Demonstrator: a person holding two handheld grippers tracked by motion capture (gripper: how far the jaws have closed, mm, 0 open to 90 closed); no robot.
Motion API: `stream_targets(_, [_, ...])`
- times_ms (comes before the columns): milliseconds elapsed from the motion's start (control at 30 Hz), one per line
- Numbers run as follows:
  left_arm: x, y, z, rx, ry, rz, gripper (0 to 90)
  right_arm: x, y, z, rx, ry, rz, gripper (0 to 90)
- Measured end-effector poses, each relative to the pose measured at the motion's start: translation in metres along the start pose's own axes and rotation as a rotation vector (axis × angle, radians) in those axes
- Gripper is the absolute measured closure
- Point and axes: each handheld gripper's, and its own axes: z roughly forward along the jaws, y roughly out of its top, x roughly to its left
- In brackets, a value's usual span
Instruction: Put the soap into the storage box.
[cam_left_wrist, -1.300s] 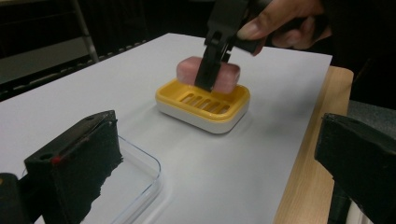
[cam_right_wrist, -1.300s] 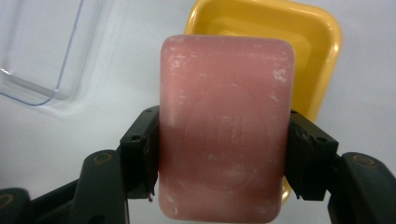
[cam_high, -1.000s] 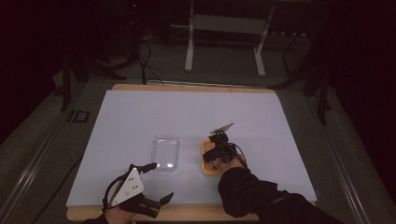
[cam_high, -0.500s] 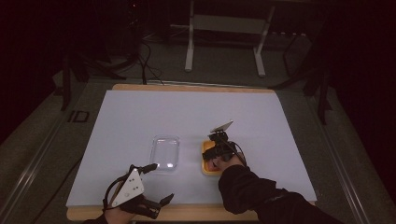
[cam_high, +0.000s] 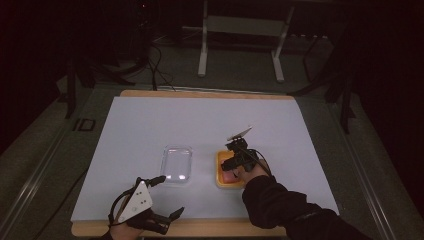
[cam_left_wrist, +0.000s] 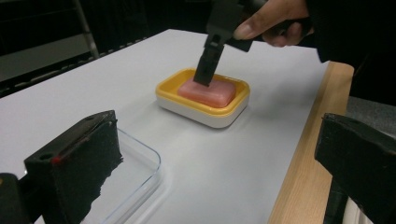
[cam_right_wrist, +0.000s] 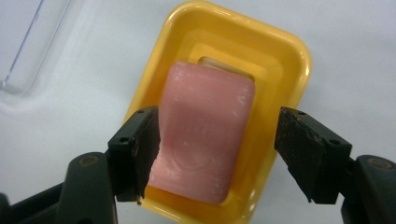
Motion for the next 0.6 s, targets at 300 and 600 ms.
stream_targets(300, [0.001,-0.003,-0.005,0.009,0.030,-0.014,0.6,-0.003,-0.003,-0.004,-0.023,0.022,-0.080,21.6])
stream_targets(600, [0.003,-0.006,-0.008,0.009,0.045,-0.033,0.6,-0.015,-0.011,0.003,-0.020,0.097,-0.143,10.5])
